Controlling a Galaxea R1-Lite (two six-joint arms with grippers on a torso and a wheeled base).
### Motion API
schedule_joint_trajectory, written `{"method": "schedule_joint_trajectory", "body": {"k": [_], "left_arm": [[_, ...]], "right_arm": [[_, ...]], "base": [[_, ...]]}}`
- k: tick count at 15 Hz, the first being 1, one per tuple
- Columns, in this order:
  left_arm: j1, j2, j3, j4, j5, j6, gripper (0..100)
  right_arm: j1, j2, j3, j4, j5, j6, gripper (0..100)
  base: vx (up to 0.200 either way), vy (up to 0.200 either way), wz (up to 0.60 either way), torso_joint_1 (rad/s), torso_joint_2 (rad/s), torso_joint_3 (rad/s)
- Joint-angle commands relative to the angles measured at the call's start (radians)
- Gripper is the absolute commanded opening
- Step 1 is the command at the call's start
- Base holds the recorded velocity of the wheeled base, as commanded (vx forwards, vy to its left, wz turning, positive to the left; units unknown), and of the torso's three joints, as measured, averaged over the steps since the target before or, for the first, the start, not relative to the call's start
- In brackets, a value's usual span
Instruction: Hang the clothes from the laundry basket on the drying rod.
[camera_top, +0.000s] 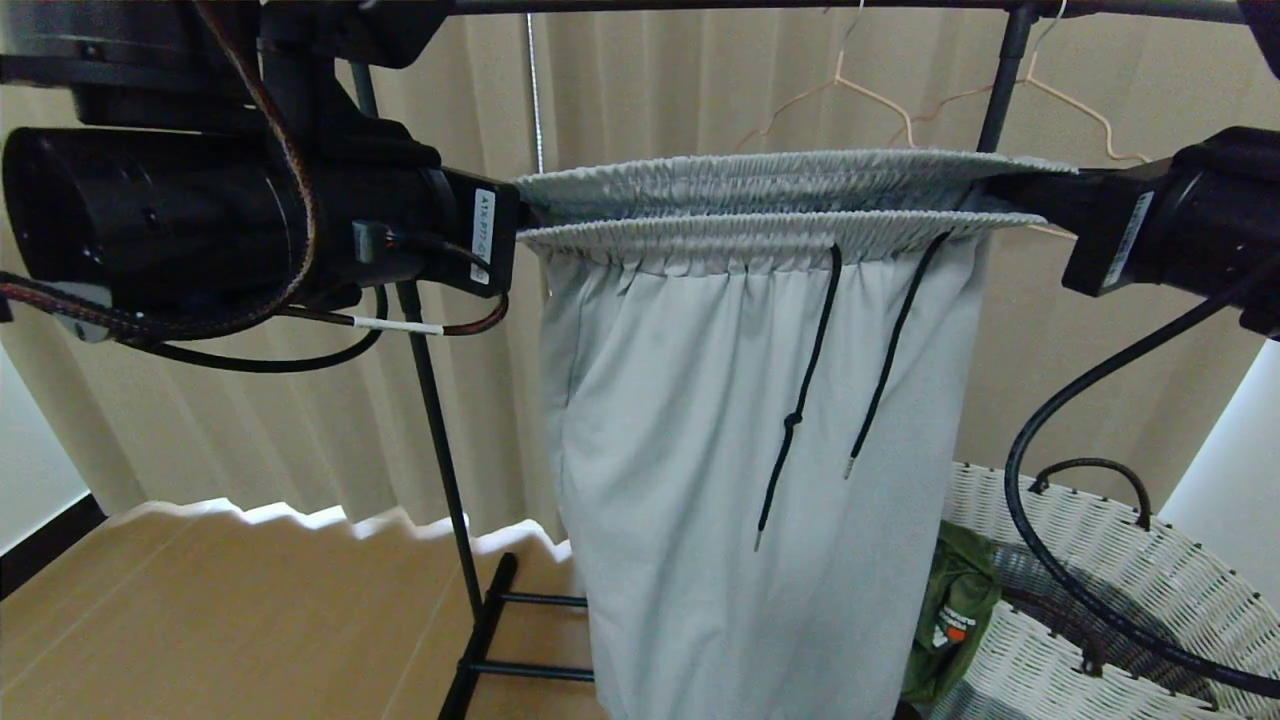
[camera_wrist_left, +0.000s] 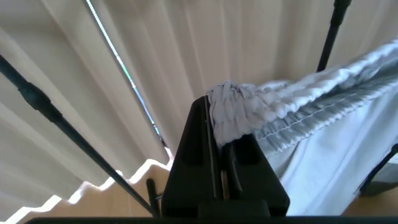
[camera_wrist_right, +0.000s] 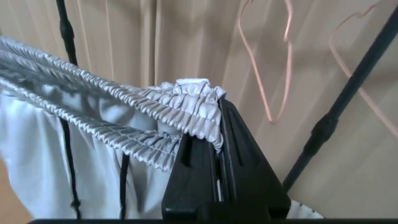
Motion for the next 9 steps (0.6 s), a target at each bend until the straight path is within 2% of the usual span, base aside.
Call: {"method": "schedule_joint_trajectory", "body": {"k": [1, 5, 8, 9], "left_arm": [[0.002, -0.002, 0.017, 0.001, 0.002, 0.01, 0], [0.002, -0.032, 0.035, -0.002, 0.002, 0.041, 0], [0.002, -0.032, 0.023, -0.005, 0.002, 0.041, 0], [0.002, -0.019, -0.013, -0.016, 0.0, 0.041, 0]], "right_arm": [[0.0, -0.01, -0.013, -0.001, 0.0, -0.001, 0], [-0.002, 0.033, -0.048, -0.004, 0.002, 0.0, 0], [-0.002, 0.024, -0.045, -0.002, -0.001, 0.0, 0], [0.0, -0.007, -0.033, 0.003, -0.001, 0.0, 0]], "base": [[0.0, 0.0, 0.0, 0.0, 0.0, 0.0], [0.0, 0.0, 0.0, 0.0, 0.0, 0.0], [0.0, 0.0, 0.0, 0.0, 0.0, 0.0], [0.0, 0.0, 0.0, 0.0, 0.0, 0.0]]}}
